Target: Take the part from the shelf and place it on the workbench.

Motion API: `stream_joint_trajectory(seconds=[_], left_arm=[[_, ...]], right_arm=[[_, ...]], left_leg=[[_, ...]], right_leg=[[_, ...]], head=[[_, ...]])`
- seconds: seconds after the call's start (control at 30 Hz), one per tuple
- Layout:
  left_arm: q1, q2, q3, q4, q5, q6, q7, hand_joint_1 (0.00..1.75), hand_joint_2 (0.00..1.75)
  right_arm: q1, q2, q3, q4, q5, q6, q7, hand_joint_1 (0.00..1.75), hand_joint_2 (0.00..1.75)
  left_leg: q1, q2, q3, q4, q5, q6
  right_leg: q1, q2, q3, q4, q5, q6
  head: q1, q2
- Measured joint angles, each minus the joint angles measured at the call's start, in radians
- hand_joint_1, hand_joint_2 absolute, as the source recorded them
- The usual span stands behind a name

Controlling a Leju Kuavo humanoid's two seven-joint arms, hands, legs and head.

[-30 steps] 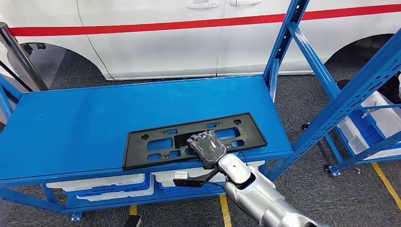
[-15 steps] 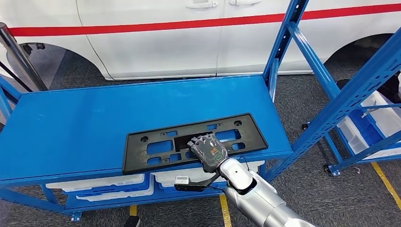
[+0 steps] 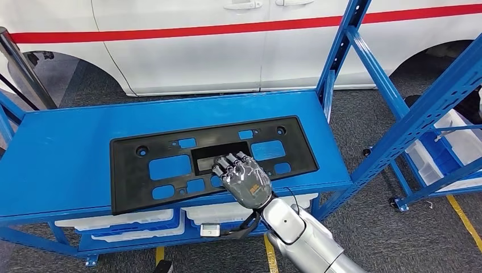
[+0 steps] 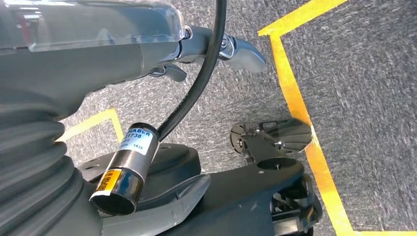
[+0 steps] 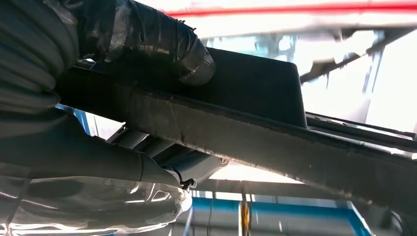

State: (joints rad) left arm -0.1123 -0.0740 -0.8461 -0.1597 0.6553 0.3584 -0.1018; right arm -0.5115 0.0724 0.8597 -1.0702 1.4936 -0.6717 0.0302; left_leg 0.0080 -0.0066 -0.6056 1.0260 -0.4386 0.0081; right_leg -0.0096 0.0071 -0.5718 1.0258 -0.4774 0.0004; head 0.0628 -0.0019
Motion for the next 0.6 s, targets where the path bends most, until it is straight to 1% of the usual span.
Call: stream_joint_trajectory(seconds=[0.13,0.3,0.5,0.6], left_arm=[[-0.002,0.0,-0.012,0.0,-0.002,-0.007,0.002,0.0,1.75],[-0.004,0.0,-0.019,0.0,-0.006,-0.019,0.008,0.0,1.75],[-0.004,0.0,-0.03,0.0,-0.016,-0.03,0.009,0.0,1.75],[-0.004,0.0,-0.033,0.0,-0.016,-0.03,0.009,0.0,1.75]], right_arm=[[0.015,-0.005,-0.004,-0.046,0.023,-0.007,-0.001,1.68,1.75],[0.019,-0.009,-0.006,-0.058,0.031,-0.007,-0.003,1.68,1.75],[0.022,-0.013,-0.007,-0.058,0.031,-0.007,-0.009,1.68,1.75],[0.024,-0.013,-0.007,-0.058,0.031,-0.007,-0.009,1.68,1.75]], left_leg=[[0.0,0.0,0.0,0.0,0.0,0.0],[0.0,0.0,0.0,0.0,0.0,0.0],[-0.003,0.0,-0.001,0.001,-0.001,0.001],[-0.005,0.0,-0.001,0.003,-0.002,0.003]], right_leg=[[0.0,0.0,0.0,0.0,0.0,0.0],[0.0,0.0,0.0,0.0,0.0,0.0],[-0.005,0.0,0.0,-0.001,0.0,0.001],[-0.008,0.0,0.0,-0.001,0.0,0.004]], head=[[0.0,0.0],[0.0,0.0],[0.0,0.0],[0.0,0.0]])
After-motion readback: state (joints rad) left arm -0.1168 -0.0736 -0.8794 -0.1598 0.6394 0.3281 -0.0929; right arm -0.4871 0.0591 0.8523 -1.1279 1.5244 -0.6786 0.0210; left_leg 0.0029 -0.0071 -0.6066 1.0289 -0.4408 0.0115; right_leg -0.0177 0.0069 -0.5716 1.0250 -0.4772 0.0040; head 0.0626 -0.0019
